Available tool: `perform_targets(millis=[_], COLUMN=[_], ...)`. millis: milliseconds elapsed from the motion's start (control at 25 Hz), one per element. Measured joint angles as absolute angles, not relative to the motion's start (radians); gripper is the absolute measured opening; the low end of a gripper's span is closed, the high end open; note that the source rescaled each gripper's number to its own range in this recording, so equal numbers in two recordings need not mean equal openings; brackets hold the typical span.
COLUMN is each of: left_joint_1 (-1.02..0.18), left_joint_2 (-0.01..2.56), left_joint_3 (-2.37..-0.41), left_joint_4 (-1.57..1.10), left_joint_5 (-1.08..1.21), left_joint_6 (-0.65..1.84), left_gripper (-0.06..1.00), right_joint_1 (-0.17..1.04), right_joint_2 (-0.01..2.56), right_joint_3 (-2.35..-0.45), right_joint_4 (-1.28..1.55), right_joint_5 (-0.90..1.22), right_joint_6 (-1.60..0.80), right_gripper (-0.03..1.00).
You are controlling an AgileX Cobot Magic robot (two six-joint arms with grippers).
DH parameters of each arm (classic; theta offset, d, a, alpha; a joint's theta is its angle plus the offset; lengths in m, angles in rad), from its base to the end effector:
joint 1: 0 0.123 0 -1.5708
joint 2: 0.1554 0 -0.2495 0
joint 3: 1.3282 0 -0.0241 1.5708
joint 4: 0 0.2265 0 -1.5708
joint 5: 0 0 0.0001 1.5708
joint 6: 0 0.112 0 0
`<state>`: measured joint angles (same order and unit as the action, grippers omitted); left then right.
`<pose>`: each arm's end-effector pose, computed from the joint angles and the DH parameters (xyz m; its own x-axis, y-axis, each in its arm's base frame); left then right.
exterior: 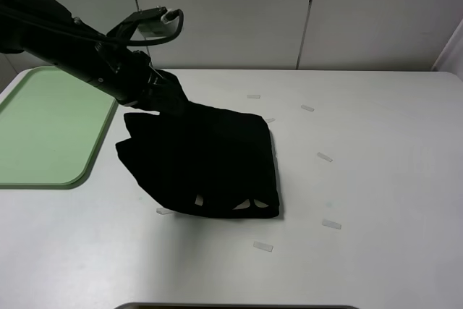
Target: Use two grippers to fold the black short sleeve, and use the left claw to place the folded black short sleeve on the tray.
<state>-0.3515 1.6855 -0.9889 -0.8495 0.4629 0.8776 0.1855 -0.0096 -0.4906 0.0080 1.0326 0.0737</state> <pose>0.2962 -0.1487 0.1691 -0.7059 0.3426 -0.6199 0.5740 0.7894 -0.2174 0.0287 0.0062 0.2565 -0.4368 -0.0029 -0.8996 -0.1571 0.9849 0.0731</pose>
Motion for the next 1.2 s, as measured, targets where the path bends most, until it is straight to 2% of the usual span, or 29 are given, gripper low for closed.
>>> perform_targets(millis=[320,760,1200], left_joint_1=[-0.42,-0.629,-0.804], left_joint_2=[1.686,1.692,1.869], left_joint_3=[-0.989,-0.989,-0.995], left_joint_4=[-0.907,-1.043,-1.058], left_joint_5=[0.342,0.157,-0.165], left_joint_6=[0.884,0.884,0.765], left_gripper=[0.02,0.02,0.02], right_joint_1=[0.186,0.186,0.186], right_joint_2=[-0.01,-0.01,-0.01], right_joint_3=[-0.491,-0.491,-0.491], right_joint_4=[0.008,0.008,0.008], right_joint_5=[1.033,1.033,1.033], right_joint_6=[0.074,0.074,0.074], right_gripper=[1.0,1.0,1.0])
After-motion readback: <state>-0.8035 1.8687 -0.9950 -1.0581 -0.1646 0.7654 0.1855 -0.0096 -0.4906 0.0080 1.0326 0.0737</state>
